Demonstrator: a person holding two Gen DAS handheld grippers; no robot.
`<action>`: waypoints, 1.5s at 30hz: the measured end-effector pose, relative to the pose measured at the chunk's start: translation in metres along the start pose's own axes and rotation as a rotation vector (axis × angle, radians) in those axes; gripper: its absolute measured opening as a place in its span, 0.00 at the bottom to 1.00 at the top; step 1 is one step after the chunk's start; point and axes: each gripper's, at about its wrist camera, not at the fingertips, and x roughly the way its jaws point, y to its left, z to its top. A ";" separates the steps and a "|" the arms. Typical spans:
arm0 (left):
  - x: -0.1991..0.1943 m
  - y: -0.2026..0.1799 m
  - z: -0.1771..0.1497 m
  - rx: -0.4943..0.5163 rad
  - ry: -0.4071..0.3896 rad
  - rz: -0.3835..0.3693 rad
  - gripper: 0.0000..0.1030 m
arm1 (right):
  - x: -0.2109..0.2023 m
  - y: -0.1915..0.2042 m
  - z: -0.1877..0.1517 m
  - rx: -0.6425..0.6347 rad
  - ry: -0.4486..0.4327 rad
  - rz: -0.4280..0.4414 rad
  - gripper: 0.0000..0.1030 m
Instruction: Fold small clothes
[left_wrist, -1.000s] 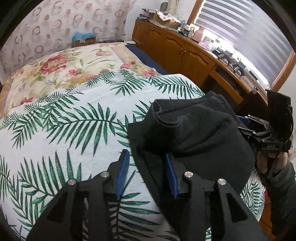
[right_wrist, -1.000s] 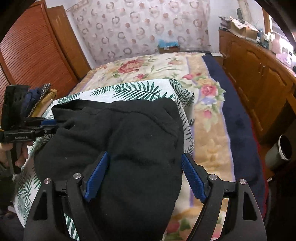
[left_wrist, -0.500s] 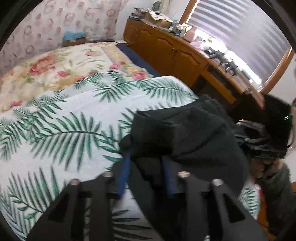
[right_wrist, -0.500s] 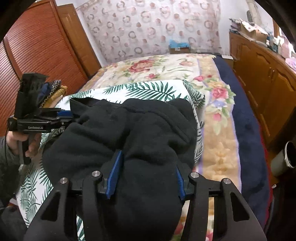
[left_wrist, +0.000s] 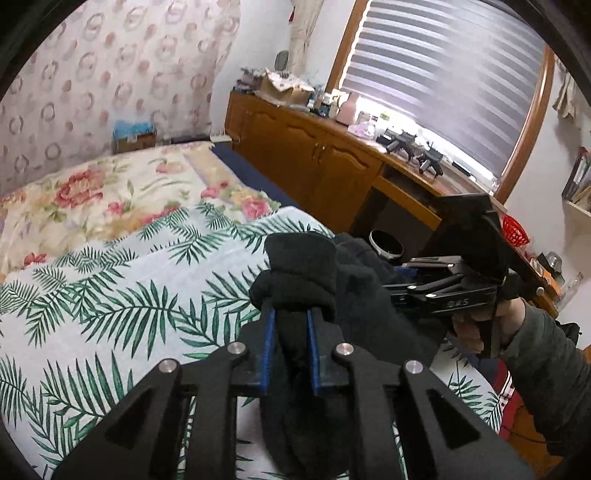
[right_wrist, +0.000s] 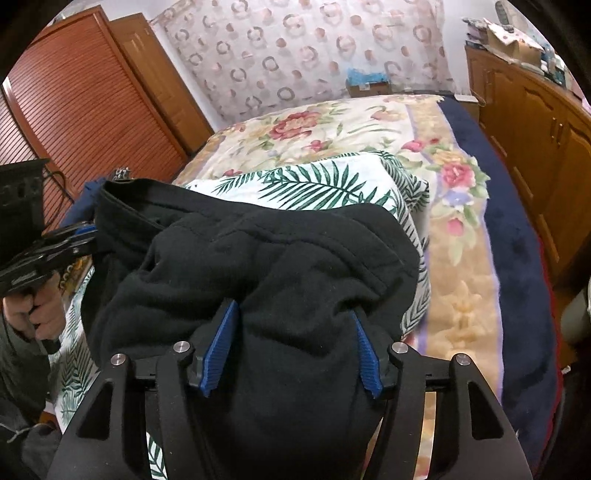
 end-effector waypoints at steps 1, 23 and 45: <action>-0.002 -0.001 0.000 -0.002 -0.008 -0.006 0.11 | 0.000 0.001 0.001 -0.001 0.001 0.001 0.42; -0.208 -0.007 0.002 0.049 -0.333 0.095 0.10 | -0.108 0.139 0.029 -0.225 -0.378 -0.030 0.14; -0.319 0.232 -0.175 -0.446 -0.329 0.534 0.11 | 0.136 0.483 0.177 -0.769 -0.177 0.186 0.13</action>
